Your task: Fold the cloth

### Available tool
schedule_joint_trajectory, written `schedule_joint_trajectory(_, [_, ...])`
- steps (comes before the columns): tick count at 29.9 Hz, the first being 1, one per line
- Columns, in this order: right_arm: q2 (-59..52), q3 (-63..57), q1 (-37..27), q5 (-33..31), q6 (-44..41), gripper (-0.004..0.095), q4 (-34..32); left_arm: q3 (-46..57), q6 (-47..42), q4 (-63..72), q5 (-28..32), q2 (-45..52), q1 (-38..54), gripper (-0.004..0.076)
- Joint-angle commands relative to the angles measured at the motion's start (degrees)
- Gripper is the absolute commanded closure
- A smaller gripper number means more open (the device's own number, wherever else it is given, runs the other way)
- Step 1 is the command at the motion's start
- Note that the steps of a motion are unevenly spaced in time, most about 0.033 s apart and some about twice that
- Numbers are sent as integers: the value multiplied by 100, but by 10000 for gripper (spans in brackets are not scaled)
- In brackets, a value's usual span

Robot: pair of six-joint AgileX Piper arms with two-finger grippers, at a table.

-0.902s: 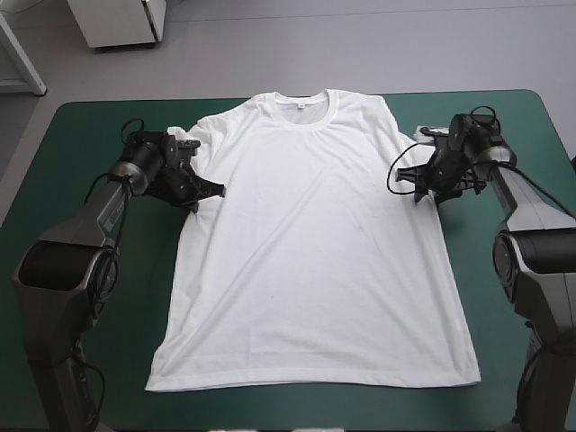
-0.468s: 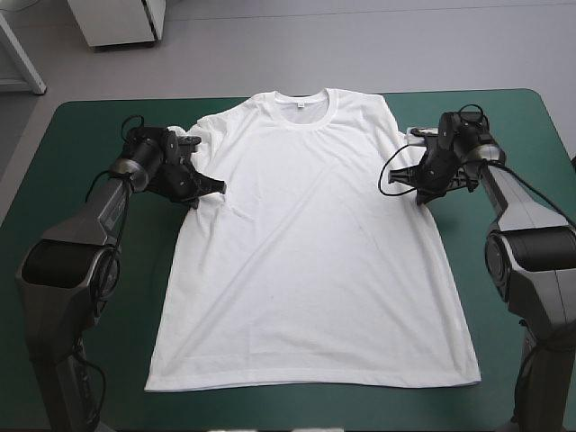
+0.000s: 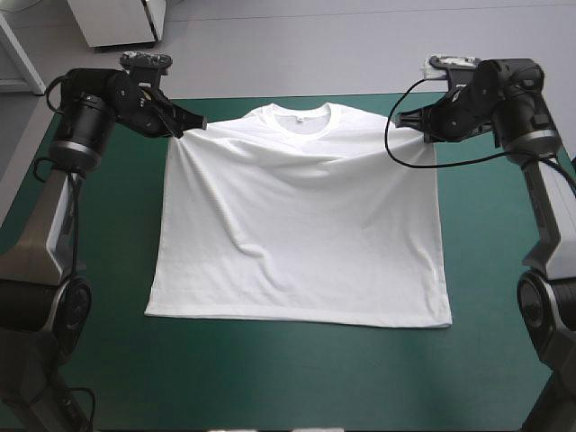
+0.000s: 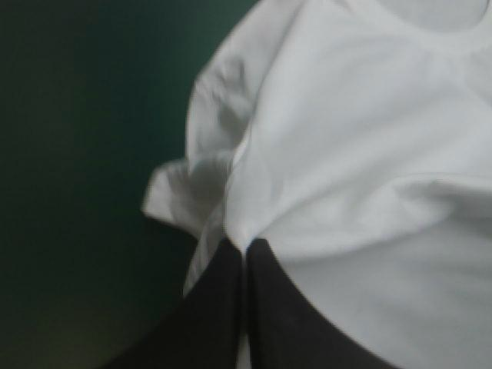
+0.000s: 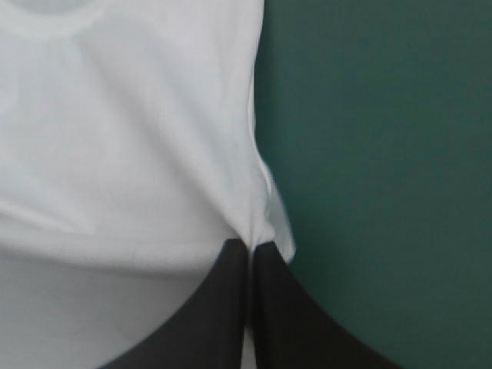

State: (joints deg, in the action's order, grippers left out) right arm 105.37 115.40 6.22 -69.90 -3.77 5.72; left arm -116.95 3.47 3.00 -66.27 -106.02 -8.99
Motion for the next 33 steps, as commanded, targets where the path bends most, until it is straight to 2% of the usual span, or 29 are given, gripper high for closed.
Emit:
schedule_joint_trajectory(1, [-749,493,-8,247,64,927,-82,-355,177,64,241,717,-2,733])
schedule_joint_trajectory(9, [-1380,1376,-3,272,239,927,22,-673,477,416,551,1593,-2,733])
schedule_joint_trajectory(13, [-1661,1745,-3,272,239,927,62,-673,932,950,687,2044,-2,733])
schedule_joint_trajectory(19, [-1875,2229,-3,272,263,927,62,-673,984,1113,1070,2470,-2,733])
schedule_joint_trajectory(27, [-1630,2250,-3,415,303,927,-55,-696,992,1073,1492,2203,-2,733])
schedule_joint_trajectory(33, [-963,2250,-3,1136,377,927,-143,-696,992,988,2523,1508,-2,733])
